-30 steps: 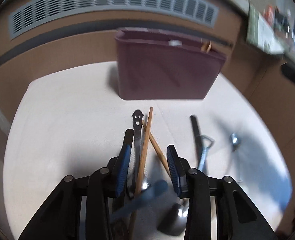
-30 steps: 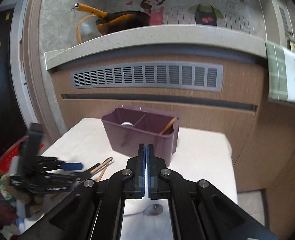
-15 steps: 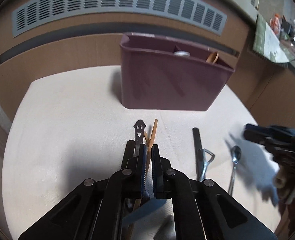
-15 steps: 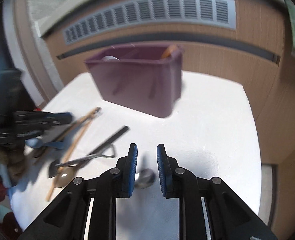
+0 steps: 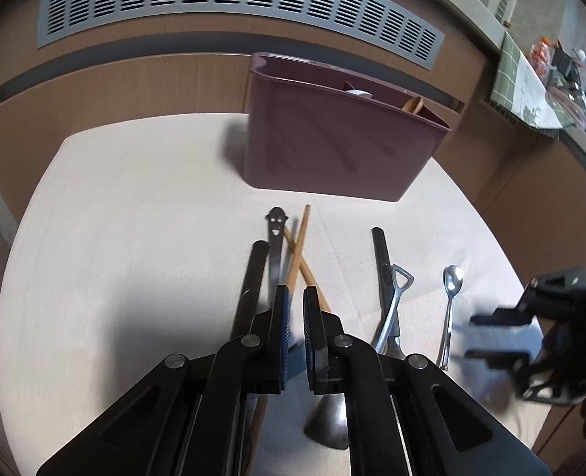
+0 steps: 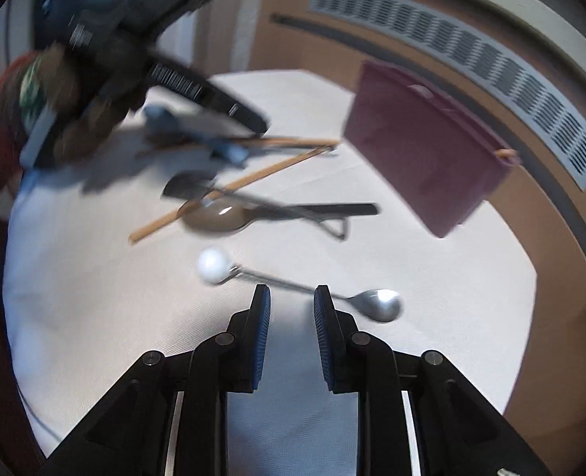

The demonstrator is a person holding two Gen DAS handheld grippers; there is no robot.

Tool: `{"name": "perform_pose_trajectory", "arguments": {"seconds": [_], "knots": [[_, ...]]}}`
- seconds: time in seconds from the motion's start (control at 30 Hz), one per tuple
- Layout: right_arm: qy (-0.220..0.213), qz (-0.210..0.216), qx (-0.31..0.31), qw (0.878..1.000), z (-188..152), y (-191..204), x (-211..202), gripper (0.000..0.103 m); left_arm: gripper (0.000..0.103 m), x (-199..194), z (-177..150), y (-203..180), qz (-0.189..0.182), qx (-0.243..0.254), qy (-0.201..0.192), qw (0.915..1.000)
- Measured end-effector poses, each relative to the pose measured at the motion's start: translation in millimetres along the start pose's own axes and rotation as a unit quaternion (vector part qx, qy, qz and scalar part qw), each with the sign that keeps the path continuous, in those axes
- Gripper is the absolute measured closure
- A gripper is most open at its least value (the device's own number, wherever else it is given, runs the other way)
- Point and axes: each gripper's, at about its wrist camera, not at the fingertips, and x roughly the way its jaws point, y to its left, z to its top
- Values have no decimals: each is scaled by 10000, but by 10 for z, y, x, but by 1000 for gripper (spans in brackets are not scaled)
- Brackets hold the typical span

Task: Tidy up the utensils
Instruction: 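Grasp the white ball-handled spoon with the right gripper while the left gripper holds the chopstick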

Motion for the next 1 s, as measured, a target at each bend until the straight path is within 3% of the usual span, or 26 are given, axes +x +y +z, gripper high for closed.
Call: {"name": "perform_pose_trajectory", "arguments": {"seconds": [0.23,0.33,0.5,0.6,0.67,0.77,0.9,1.0], "knots": [[-98,-64,-367,9993,209,103,255,82,95,-83,-12,142,108,-259,-86,9996],[-58,37,188,9998,354,-104,466,80,95,-87,-38,187,105,-361,-72,9993],[-86,806,1054,9911,395,-453,615,78,95,-69,-105,275,153,-477,7,9987],[-72,930,1295,9872,419,-507,629,76,95,-57,-127,315,139,-576,4,9982],[-63,766,1157,9903,464,-400,633,69,95,-50,-127,335,107,-656,-7,9978],[-126,447,653,9968,542,-186,629,69,94,-64,-124,337,109,-662,-23,9977],[-151,628,571,9963,659,-161,728,70,94,-99,-120,336,135,-610,-40,9980],[-167,772,694,9945,716,-204,759,82,94,-105,-108,349,159,-581,-30,9982]]}}
